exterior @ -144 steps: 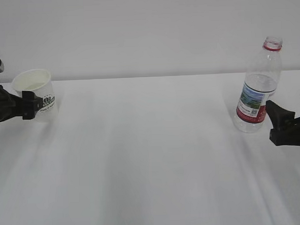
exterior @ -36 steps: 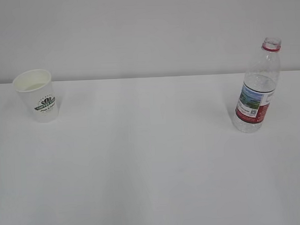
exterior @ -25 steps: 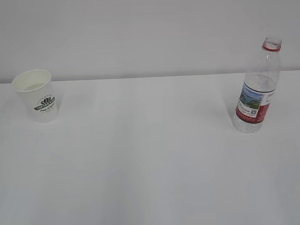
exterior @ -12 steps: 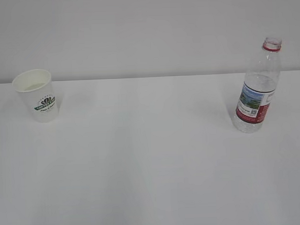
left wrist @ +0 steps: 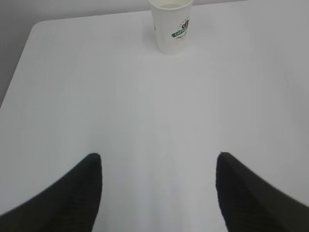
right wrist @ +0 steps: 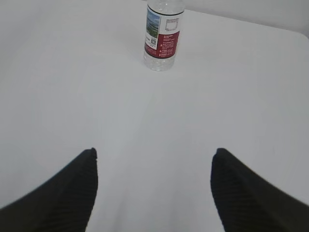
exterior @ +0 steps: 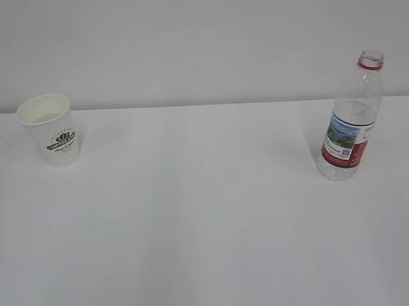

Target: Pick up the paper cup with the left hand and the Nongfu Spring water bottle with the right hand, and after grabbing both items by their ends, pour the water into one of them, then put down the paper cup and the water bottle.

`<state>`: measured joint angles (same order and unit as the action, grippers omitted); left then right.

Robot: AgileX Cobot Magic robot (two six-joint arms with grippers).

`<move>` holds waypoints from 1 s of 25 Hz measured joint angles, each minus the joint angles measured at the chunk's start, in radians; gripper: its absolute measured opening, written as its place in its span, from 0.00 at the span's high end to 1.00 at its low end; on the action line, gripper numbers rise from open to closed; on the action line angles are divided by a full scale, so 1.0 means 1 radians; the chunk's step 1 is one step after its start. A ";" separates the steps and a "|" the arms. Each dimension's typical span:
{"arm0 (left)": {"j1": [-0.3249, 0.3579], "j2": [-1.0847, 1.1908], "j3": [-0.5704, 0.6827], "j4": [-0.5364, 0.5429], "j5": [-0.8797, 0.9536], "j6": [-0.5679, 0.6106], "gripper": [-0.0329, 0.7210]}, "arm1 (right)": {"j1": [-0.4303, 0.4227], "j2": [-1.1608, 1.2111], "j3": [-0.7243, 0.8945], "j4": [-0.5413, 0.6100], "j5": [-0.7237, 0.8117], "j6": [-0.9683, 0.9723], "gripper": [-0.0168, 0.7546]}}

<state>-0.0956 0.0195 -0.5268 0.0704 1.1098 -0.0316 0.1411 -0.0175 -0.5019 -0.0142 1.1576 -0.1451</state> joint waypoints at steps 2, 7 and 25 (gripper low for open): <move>0.000 0.000 0.000 0.000 0.000 0.000 0.25 | 0.000 0.000 0.000 0.000 0.000 0.000 0.26; 0.000 0.000 0.000 -0.002 0.000 0.000 0.26 | 0.000 0.000 0.000 -0.002 0.000 0.000 0.27; 0.120 0.000 0.000 -0.031 0.000 0.000 0.27 | -0.074 0.000 0.000 -0.002 0.000 -0.002 0.27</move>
<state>0.0245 0.0195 -0.5268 0.0391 1.1098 -0.0316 0.0675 -0.0175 -0.5019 -0.0162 1.1576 -0.1467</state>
